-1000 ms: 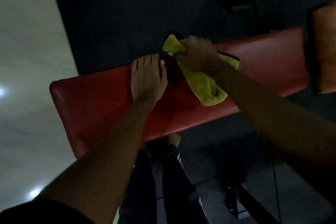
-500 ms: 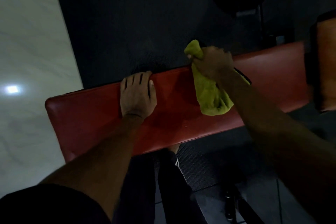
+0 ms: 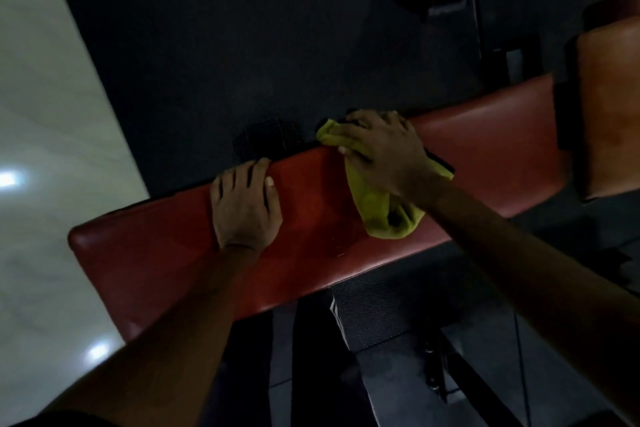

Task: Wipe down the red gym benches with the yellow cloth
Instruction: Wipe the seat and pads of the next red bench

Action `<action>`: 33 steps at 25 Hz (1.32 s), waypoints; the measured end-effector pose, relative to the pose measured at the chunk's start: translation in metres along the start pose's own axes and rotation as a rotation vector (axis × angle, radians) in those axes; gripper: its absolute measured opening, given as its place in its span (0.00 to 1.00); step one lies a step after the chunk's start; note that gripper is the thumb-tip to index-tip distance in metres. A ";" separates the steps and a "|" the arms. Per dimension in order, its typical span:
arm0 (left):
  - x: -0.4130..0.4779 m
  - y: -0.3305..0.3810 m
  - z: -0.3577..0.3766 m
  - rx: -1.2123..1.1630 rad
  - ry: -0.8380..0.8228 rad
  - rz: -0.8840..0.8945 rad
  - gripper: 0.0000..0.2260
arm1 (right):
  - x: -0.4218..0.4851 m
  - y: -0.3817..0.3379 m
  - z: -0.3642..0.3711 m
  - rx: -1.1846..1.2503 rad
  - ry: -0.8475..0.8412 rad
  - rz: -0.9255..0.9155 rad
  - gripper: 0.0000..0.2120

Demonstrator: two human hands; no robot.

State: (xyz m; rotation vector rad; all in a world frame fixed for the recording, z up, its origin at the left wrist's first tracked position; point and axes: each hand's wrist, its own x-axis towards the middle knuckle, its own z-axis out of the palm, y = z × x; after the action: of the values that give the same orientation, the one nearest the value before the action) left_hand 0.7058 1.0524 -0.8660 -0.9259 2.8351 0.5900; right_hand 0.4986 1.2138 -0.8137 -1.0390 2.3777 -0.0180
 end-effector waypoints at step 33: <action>0.031 0.038 -0.028 -0.457 -0.359 -0.192 0.22 | -0.146 -0.117 0.124 0.325 0.356 0.467 0.29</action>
State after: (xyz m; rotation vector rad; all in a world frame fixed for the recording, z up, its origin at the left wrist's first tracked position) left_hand 0.6589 1.0521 -0.8344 -1.0129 2.3014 1.2640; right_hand 0.7189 1.2562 -0.8249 -0.3357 2.7584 -0.4343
